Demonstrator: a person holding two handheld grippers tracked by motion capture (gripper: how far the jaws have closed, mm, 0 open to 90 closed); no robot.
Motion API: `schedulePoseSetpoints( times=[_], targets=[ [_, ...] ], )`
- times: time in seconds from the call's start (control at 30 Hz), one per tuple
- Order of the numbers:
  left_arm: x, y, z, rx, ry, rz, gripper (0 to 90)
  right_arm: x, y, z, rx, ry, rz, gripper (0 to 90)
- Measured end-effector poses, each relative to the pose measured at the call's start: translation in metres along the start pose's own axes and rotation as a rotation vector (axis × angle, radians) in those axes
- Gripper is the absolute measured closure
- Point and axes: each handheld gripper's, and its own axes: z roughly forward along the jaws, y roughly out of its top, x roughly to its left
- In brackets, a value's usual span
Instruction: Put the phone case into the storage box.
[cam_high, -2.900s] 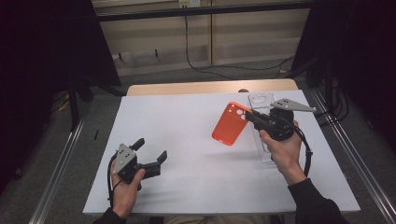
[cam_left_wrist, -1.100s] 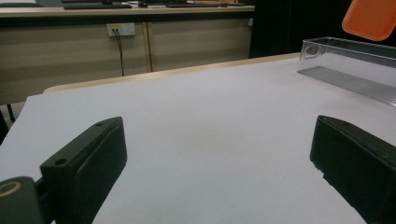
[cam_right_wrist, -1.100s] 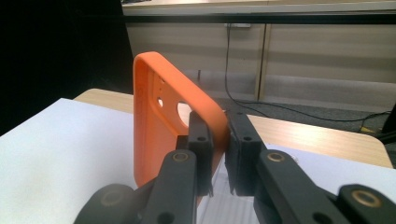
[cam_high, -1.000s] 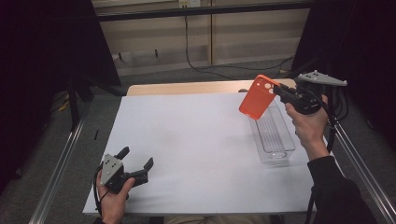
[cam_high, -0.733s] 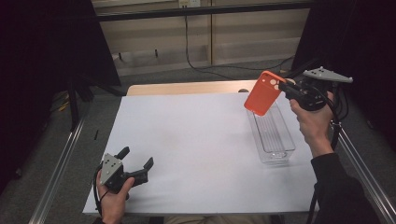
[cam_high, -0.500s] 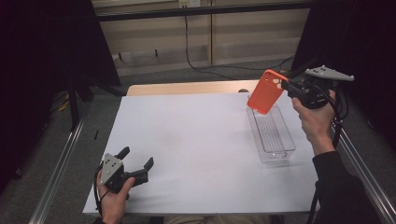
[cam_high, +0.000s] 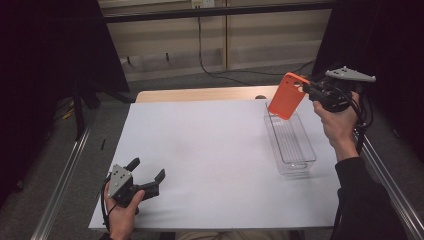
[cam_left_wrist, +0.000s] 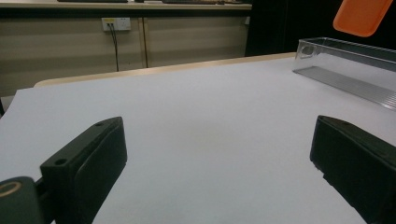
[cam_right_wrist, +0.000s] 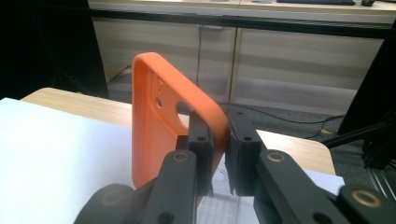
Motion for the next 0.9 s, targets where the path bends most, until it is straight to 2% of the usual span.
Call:
schedulePoseSetpoints(
  times=[0.5, 0.9],
  targets=[
    [0.000, 0.000, 0.000, 0.004, -0.004, 0.005, 3.9, -0.006, -0.001, 0.021, 0.013, -0.024, -0.023, 82.0],
    [0.002, 0.000, -0.001, -0.003, 0.004, -0.010, 3.9, -0.012, -0.008, 0.037, 0.038, -0.039, -0.032, 81.9]
  ],
)
